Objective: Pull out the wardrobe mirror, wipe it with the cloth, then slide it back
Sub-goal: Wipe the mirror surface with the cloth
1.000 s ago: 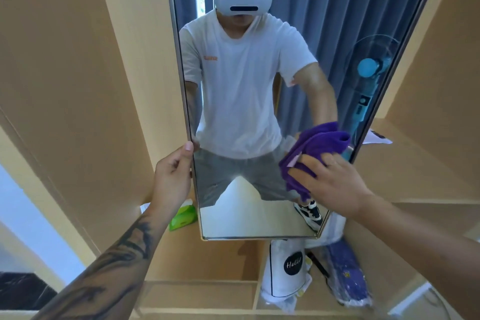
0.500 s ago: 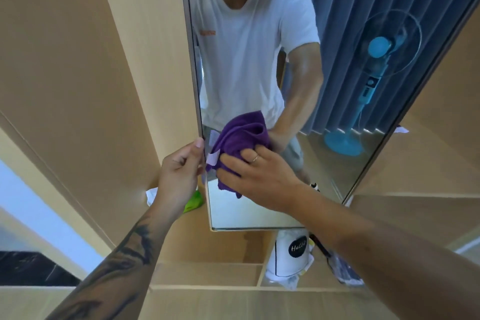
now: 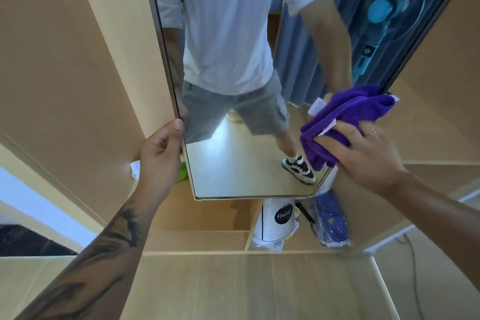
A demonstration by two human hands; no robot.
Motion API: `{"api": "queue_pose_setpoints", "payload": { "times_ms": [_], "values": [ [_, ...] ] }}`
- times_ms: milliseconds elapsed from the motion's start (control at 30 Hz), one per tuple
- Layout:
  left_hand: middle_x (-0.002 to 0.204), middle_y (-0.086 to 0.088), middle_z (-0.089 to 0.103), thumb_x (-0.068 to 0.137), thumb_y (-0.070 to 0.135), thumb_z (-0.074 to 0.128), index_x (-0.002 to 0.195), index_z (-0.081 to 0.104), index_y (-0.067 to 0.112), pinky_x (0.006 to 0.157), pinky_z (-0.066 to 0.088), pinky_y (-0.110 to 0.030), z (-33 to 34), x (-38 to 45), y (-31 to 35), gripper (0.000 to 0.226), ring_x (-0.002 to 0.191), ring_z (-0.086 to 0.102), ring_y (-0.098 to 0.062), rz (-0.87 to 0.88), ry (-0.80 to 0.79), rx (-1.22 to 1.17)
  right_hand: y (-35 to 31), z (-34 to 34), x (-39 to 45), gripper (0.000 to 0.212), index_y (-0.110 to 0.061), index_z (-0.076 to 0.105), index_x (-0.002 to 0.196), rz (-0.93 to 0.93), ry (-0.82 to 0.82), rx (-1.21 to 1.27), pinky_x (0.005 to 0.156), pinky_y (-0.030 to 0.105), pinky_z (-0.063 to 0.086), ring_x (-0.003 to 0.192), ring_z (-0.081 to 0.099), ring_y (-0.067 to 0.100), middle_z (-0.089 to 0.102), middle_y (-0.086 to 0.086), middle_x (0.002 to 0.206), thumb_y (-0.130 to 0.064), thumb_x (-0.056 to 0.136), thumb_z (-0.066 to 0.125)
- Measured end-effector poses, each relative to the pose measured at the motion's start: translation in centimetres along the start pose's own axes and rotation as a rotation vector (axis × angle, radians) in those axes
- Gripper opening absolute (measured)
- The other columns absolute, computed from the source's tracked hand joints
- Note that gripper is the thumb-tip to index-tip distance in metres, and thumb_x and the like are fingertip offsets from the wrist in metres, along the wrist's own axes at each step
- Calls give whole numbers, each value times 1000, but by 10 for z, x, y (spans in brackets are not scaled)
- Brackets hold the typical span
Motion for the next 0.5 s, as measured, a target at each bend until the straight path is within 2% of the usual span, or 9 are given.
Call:
{"api": "queue_pose_setpoints", "payload": {
  "times_ms": [33, 100, 167, 233, 300, 400, 500],
  "values": [
    [112, -2, 75, 95, 66, 57, 105, 81, 34, 93, 55, -62, 0, 1, -3, 40, 99, 68, -29, -14, 13, -2, -3, -2, 3, 34, -16, 62, 125, 39, 28, 7, 69, 47, 56, 80, 58, 39, 57, 20, 125, -14, 92, 57],
    [119, 3, 76, 96, 69, 59, 115, 80, 37, 99, 53, -68, 0, 3, -7, 43, 110, 69, -24, -14, 26, -16, -21, 0, 16, 37, -17, 62, 125, 104, 59, 38, 69, 48, 55, 84, 50, 37, 50, 17, 125, -18, 88, 65],
    [124, 3, 75, 97, 70, 57, 122, 78, 35, 106, 51, -66, 2, 4, -7, 48, 122, 67, -18, 30, 37, -19, -54, 9, 33, 40, -17, 71, 122, 92, 81, 97, 71, 46, 56, 85, 58, 38, 61, 16, 124, -16, 82, 75],
    [127, 2, 76, 101, 64, 57, 119, 79, 34, 111, 49, -62, 1, 3, -9, 42, 128, 67, -19, 74, 64, -39, -103, 18, 61, 28, -23, 77, 118, 1, 130, 158, 71, 41, 53, 84, 63, 33, 72, 9, 119, -15, 94, 66],
    [124, -1, 78, 104, 57, 56, 115, 80, 29, 111, 50, -58, 2, 4, -10, 38, 124, 70, -21, 85, 77, -67, -155, 23, 93, 36, -29, 77, 117, -94, 167, 197, 72, 37, 49, 84, 61, 26, 74, 0, 119, -15, 103, 47],
    [101, -12, 72, 106, 53, 55, 99, 80, 21, 92, 53, -50, 3, 8, -8, 41, 98, 64, -24, 83, 40, -45, -192, 28, 122, 45, -29, 78, 115, -68, 181, 211, 72, 35, 48, 86, 63, 24, 74, -4, 123, -12, 105, 37],
    [100, -11, 61, 106, 51, 55, 99, 75, 6, 89, 47, -45, 0, 11, -6, 50, 98, 54, -24, 120, 26, -18, -192, 28, 121, 32, -29, 79, 114, -102, 196, 178, 72, 34, 53, 84, 67, 22, 75, -7, 123, -15, 102, 53]
  ]
}}
Point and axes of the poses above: each hand's wrist, its own x-axis towards the middle knuckle, its own z-axis out of the palm, y = z × x, the point moved 8 cm from there along x, towards the middle knuckle
